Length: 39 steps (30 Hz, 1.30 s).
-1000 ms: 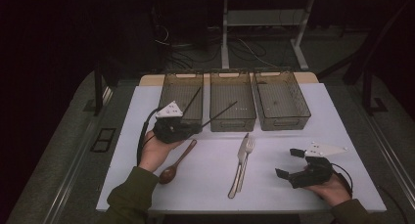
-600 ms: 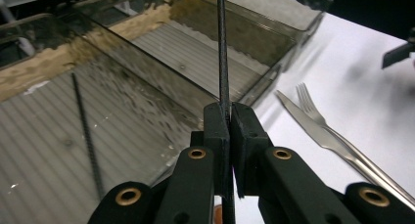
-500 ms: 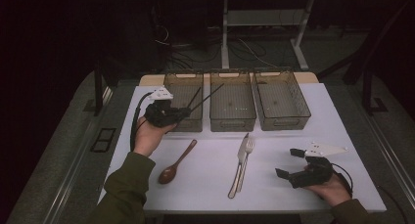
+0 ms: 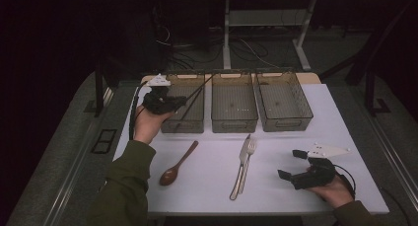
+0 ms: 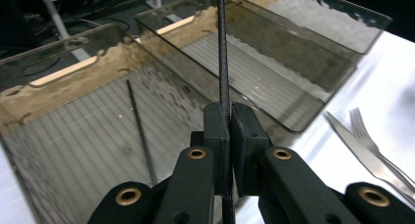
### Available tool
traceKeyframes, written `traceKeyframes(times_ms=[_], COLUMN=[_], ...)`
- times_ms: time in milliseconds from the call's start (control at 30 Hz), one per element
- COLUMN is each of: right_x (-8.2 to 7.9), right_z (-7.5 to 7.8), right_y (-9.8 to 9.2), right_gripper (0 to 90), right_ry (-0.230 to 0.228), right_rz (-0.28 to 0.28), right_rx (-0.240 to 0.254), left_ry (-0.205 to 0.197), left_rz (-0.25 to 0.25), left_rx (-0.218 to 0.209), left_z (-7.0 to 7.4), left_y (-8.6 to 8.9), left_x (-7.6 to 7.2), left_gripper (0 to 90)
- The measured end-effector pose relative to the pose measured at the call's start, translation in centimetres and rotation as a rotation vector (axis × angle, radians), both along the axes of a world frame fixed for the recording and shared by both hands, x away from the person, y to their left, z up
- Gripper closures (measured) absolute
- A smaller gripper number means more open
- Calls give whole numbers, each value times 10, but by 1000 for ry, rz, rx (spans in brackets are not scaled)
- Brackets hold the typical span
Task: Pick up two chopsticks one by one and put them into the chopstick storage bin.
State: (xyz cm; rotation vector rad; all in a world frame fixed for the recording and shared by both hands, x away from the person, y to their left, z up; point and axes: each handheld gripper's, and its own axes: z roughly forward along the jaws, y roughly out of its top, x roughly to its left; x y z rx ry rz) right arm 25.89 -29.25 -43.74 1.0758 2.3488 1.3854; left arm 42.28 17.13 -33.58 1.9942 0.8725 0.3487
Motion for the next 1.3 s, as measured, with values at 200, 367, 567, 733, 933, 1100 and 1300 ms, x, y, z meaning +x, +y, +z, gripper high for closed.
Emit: traceKeyframes(times_ms=[200,367,567,733,933,1100,1300], right_x=[0,0,0,0,0,-1,-1], right_z=[0,0,0,1,1,1,1], right_y=[0,0,-1,-1,-1,-1,-2], right_gripper=[27,27,27,27,27,27,27], right_ry=[0,-2,-4,-5,-6,-6,-8], right_rz=[0,1,2,2,3,1,1], right_rx=[1,2,3,4,5,7,8], left_ry=[6,17,36,61,89,113,146], left_rz=[42,85,125,162,198,221,240], left_rx=[15,21,44,44,67,97,108], left_z=[2,-2,-13,-22,-33,-40,-45], left_y=[2,4,6,9,11,11,10], left_x=[13,24,35,43,52,57,60], left_gripper=[849,849,849,849,849,848,847])
